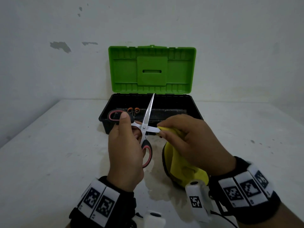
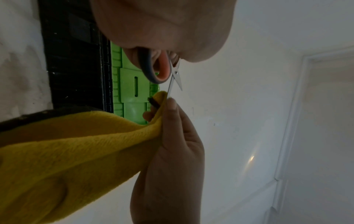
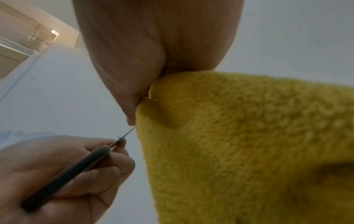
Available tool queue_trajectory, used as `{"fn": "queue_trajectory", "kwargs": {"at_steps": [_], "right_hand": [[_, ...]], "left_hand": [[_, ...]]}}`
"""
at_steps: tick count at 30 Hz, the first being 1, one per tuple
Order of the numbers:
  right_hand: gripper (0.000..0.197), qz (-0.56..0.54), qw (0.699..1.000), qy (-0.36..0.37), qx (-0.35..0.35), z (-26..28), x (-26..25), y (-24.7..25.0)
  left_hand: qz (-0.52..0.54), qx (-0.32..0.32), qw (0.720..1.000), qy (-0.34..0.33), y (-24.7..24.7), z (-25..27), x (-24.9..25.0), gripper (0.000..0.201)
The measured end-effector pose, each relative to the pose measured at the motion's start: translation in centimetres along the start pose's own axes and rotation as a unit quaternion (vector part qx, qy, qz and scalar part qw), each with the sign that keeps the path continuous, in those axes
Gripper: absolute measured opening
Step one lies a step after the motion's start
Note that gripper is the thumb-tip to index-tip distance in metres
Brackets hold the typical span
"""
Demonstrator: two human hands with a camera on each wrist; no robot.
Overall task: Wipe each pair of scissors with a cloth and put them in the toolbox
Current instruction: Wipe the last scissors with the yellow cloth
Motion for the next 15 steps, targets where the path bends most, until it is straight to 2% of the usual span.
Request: {"fn": "queue_trajectory", "kwargs": {"at_steps": [4,10,15], "right_hand": [[0.023,-0.052,0.999,-0.007,-0.009,0.4,0.3,0.6],[0.019,-0.078,0.993,0.001,0.091,-0.1,-0.3,1.2],[0.013,-0.003,0.995,0.093,0.017,-0.2,-0.9,-0.8]], "left_hand": [[-0.008,-0.001,1.0,0.005,0.1,-0.2,-0.3,0.038],[-0.019,-0.009,1.0,-0.01,-0.3,-0.6,-0.6,0.044],[-0.026,-0.018,1.0,-0.001,-0.4,-0.7,-0.7,0.046]]}}
Point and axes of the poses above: each hand's wrist, its own z-axis away from the middle knuckle, its own y-axis out of the back of the hand, x = y × z, the point moved 4 cm from there along -z, towards the middle knuckle, and after that the axes turned 15 degrees about -z, right-handed, at the moved point
